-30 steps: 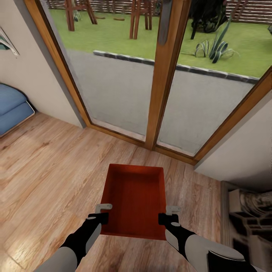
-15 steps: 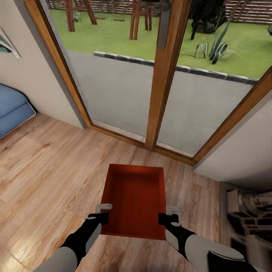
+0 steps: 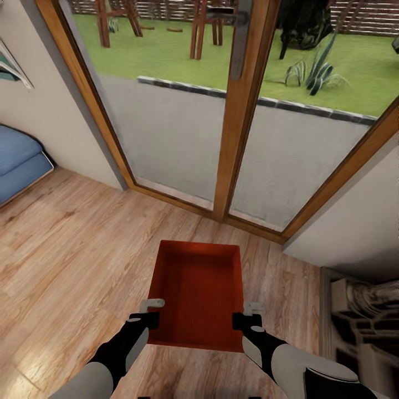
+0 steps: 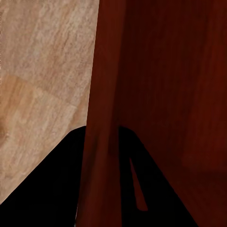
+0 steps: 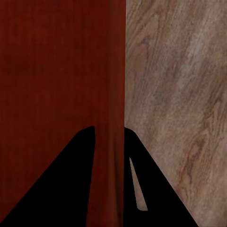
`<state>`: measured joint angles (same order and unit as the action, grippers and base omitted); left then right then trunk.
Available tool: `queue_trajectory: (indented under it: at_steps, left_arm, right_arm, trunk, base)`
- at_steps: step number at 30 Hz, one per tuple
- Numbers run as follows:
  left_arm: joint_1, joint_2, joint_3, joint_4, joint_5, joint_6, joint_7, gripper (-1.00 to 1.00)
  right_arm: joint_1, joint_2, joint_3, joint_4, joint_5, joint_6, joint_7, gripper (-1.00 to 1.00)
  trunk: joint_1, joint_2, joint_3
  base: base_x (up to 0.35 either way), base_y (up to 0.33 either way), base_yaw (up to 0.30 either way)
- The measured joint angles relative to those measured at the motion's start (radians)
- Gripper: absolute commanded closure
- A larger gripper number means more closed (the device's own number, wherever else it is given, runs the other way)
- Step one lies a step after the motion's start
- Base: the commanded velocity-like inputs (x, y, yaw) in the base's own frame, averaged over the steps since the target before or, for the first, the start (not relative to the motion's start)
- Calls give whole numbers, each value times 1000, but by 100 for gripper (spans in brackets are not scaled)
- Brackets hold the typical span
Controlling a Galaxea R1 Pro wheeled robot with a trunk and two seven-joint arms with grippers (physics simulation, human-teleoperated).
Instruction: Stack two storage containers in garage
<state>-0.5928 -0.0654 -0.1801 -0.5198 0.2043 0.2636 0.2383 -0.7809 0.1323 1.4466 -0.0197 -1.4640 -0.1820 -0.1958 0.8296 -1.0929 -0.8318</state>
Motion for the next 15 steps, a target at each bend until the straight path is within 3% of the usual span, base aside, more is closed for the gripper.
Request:
queue_trajectory:
  at_steps: [15]
  left_arm:
    - [0, 0, 0, -2, -5, -1, -1, 100]
  right_arm:
    - [0, 0, 5, 0, -9, -6, 1, 100]
  trunk:
    - [-58, 105, 47]
  base:
    - [0, 0, 0]
